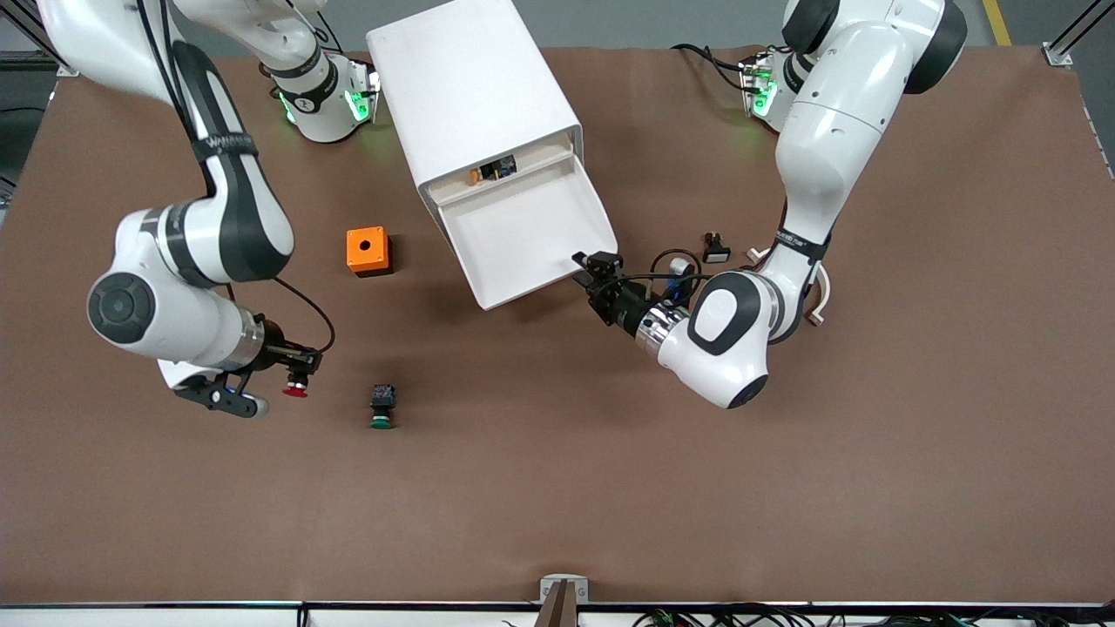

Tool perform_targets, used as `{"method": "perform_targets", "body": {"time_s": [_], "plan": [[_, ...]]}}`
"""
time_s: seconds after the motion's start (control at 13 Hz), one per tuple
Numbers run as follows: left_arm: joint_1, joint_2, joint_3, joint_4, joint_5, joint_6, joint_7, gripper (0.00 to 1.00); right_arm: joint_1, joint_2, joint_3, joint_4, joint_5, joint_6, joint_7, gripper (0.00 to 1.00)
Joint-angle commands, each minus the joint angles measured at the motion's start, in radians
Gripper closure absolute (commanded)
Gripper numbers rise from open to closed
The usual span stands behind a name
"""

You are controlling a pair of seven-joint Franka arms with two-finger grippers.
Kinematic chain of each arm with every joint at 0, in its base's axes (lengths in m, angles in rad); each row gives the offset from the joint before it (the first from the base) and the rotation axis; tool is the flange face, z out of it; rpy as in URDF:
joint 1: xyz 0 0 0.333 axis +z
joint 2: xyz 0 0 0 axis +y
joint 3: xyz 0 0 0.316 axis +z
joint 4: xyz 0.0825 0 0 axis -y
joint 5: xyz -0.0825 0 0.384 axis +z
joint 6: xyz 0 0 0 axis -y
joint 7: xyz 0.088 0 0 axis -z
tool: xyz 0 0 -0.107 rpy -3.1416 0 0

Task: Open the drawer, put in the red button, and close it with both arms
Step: 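Pull the drawer open with the left gripper while the right gripper lifts the button, then carry the red button over the open drawer with the right gripper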

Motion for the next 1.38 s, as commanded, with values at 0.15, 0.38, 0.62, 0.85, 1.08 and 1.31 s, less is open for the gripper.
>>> {"method": "perform_targets", "body": {"time_s": [0.15, 0.38, 0.62, 0.85, 1.08, 1.31], "plan": [[0.022, -0.022, -0.009, 0.037, 0.168, -0.015, 0.117, 0.01, 0.146, -0.108, 0.001, -0.014, -0.009, -0.091, 0.414, 0.96], [0.036, -0.042, 0.033, 0.038, 0.321, -0.013, 0.298, 0.01, 0.273, -0.126, 0.002, -0.014, -0.006, -0.091, 0.723, 0.96], [0.03, -0.063, 0.034, 0.041, 0.549, -0.013, 0.461, 0.01, 0.368, -0.123, 0.002, -0.014, -0.005, -0.081, 0.976, 0.96], [0.001, -0.074, 0.027, 0.042, 0.654, -0.013, 0.69, 0.01, 0.446, -0.116, 0.001, -0.024, 0.057, -0.009, 1.176, 0.96], [0.001, -0.091, 0.031, 0.044, 0.664, -0.013, 0.981, 0.01, 0.506, -0.09, 0.001, -0.032, 0.064, 0.077, 1.343, 0.96], [0.002, -0.104, 0.031, 0.044, 0.719, -0.013, 1.119, 0.01, 0.561, -0.076, 0.001, -0.081, 0.064, 0.184, 1.457, 0.95]]}}
